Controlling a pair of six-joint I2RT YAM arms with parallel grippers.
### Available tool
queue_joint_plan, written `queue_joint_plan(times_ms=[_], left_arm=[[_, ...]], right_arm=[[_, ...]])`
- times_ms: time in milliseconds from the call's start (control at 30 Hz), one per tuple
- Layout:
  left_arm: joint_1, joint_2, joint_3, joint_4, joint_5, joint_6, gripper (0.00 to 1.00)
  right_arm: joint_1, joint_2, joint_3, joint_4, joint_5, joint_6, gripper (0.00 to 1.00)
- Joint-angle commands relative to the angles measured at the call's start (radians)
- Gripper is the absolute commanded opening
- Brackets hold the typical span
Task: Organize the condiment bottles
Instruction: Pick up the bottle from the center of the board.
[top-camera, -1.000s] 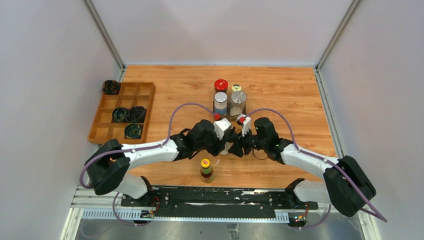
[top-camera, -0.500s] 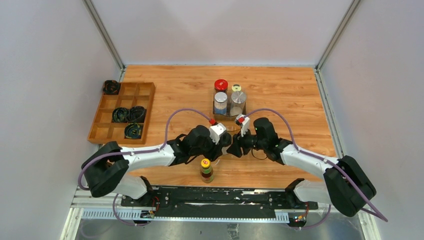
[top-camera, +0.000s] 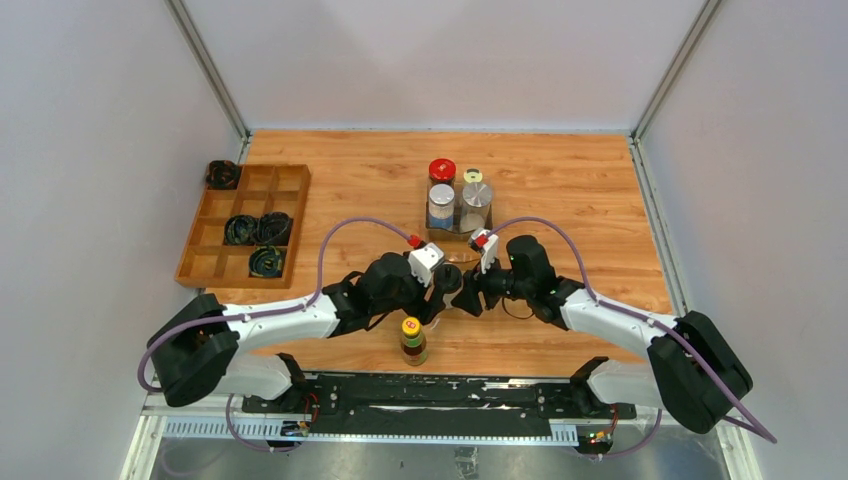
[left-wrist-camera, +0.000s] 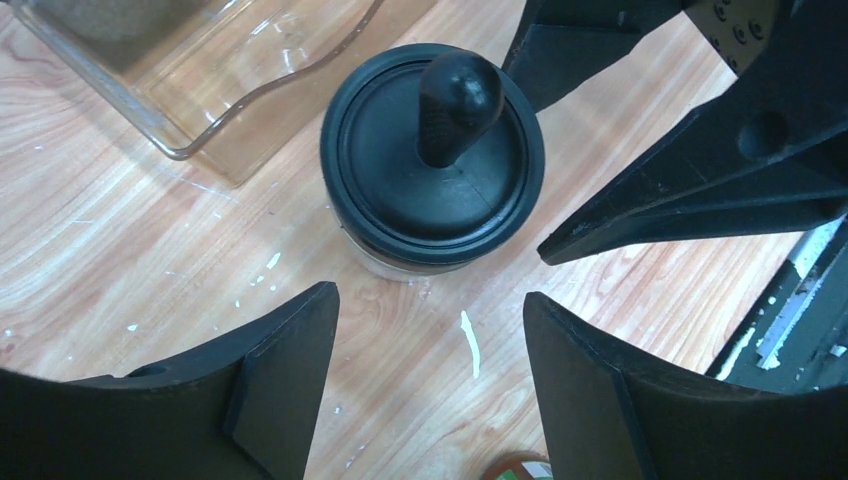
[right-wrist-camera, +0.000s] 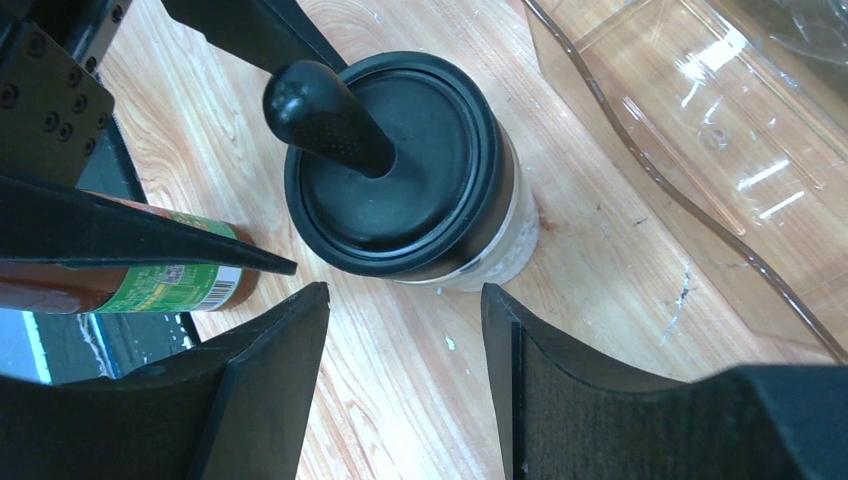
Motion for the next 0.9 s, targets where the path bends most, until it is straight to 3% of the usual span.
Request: queue_joint_plan(times_ms=[0,200,433,867], left_arm=[[-0.003,-0.006,0.0,0.016,-0.062,0.024,0.74],[0.013,0.026,0.019,0.017,-0.067,0.04,0.71],[0.039,0.061,0.048,0.016,-0.031,0.054,0.59],[0.045,0.074,0.07,0.017,-0.02,0.064,0.57]], right_arm=[[0.015,-0.016,0.033,-0.035,0.042,-0.052,0.64],[0.014,0.007,0.047,-0.029,0.066,-0.07,0.65],[0.013,0.062,0.077,0.018,0.033,-0.066,0.59],[0.013,0.077,0.107,0.014,0.001,-0.065,0.53]])
